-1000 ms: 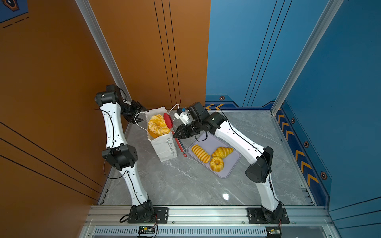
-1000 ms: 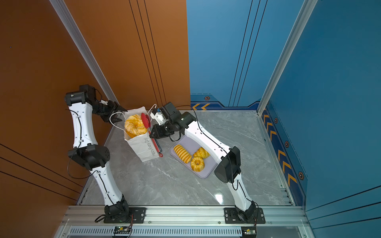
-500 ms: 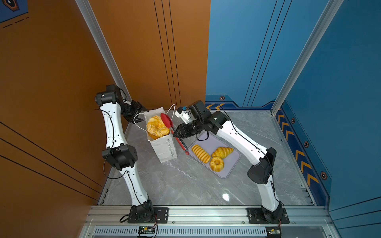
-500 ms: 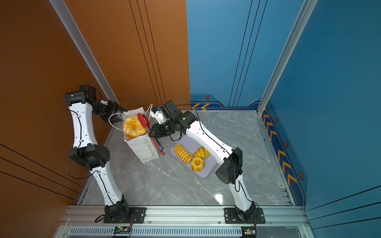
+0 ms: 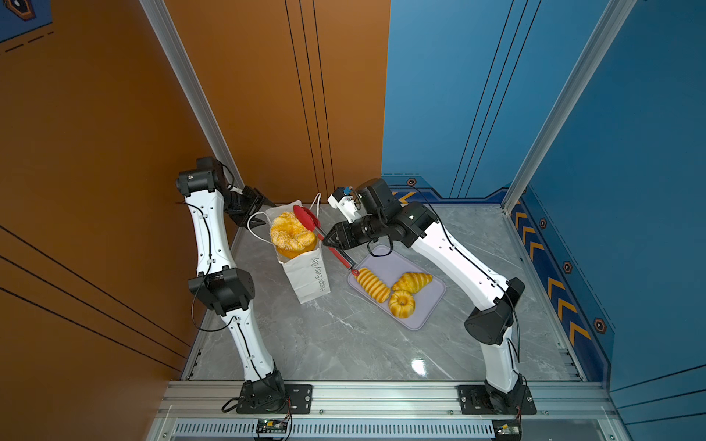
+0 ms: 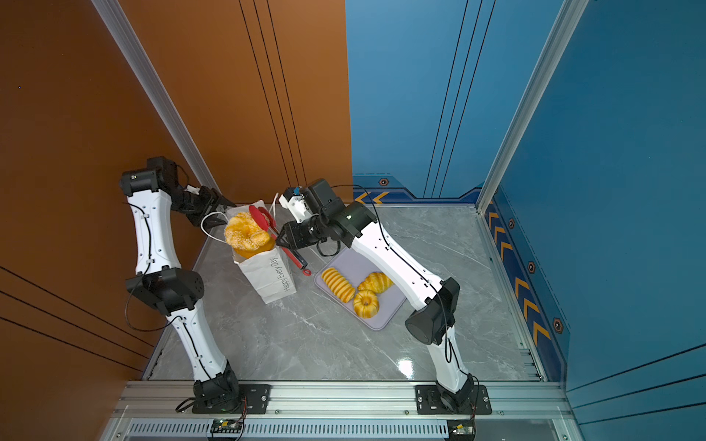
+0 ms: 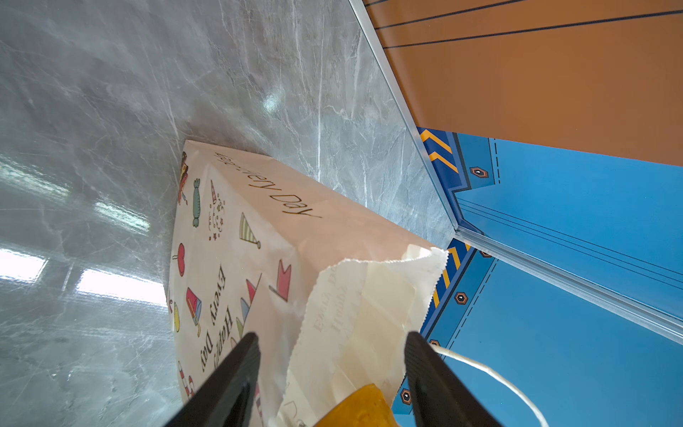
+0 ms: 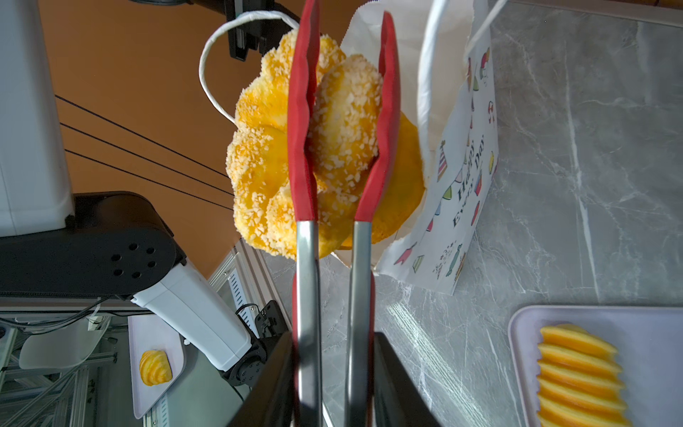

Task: Pack bread into a paper bag
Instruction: Place the fake bread in the paper bag.

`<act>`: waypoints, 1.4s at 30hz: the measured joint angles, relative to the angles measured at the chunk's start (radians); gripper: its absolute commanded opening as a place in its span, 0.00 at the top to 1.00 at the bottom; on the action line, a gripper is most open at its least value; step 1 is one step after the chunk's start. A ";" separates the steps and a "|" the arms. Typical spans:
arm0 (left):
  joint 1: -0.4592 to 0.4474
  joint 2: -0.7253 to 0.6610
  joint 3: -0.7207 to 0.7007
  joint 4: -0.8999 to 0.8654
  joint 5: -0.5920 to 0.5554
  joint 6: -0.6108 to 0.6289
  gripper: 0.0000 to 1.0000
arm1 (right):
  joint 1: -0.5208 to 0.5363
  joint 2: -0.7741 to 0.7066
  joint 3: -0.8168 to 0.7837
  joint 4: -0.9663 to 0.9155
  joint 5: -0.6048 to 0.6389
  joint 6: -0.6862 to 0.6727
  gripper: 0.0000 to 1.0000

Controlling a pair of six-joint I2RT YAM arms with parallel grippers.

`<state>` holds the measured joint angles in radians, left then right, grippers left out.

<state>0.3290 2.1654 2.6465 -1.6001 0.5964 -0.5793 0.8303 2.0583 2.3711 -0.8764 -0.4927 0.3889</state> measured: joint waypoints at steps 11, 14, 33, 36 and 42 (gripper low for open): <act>0.003 0.000 0.000 0.000 0.008 0.000 0.35 | -0.027 0.098 0.031 0.005 -0.012 0.011 0.40; 0.006 0.000 0.000 0.000 0.008 0.000 0.35 | -0.031 0.100 0.031 0.005 -0.030 0.011 0.41; 0.007 0.000 0.000 0.000 0.012 0.000 0.35 | -0.007 -0.031 -0.110 0.014 0.002 -0.002 0.46; 0.007 0.000 0.000 0.000 0.014 0.000 0.35 | -0.005 -0.108 -0.161 0.013 0.024 -0.014 0.46; 0.015 0.000 0.000 0.000 0.019 0.000 0.35 | -0.031 -0.249 -0.285 0.014 0.112 -0.043 0.46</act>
<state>0.3439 2.1654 2.6465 -1.6001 0.6155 -0.5789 0.7994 1.8091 2.0857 -0.8619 -0.3805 0.3462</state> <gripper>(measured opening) 0.652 0.541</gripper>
